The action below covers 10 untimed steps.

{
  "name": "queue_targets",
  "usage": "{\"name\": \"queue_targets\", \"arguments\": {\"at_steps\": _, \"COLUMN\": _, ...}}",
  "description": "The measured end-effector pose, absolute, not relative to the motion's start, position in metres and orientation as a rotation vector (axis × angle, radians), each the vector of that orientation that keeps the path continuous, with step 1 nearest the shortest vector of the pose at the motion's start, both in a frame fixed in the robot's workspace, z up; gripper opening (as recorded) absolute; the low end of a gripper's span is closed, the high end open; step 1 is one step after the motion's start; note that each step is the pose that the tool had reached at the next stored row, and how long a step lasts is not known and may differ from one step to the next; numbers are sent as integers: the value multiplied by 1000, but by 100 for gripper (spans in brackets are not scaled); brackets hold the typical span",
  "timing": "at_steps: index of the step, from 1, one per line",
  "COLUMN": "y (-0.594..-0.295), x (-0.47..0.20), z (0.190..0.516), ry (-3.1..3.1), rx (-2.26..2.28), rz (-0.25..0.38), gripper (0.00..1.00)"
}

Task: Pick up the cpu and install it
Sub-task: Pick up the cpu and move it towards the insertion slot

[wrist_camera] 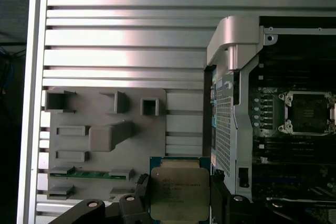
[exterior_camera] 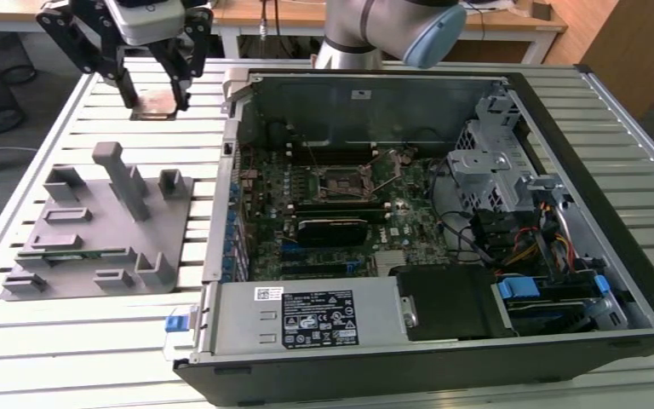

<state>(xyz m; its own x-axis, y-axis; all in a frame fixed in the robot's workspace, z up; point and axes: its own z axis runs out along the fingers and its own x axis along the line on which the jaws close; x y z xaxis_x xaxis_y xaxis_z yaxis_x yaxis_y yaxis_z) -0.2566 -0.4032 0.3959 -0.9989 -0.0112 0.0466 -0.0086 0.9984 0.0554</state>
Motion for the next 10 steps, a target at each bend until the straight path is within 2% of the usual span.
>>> {"name": "queue_targets", "arguments": {"at_steps": 10, "y": -403, "x": -241, "z": 396, "ry": -3091, "rx": 15, "rz": -85, "gripper": 54}}
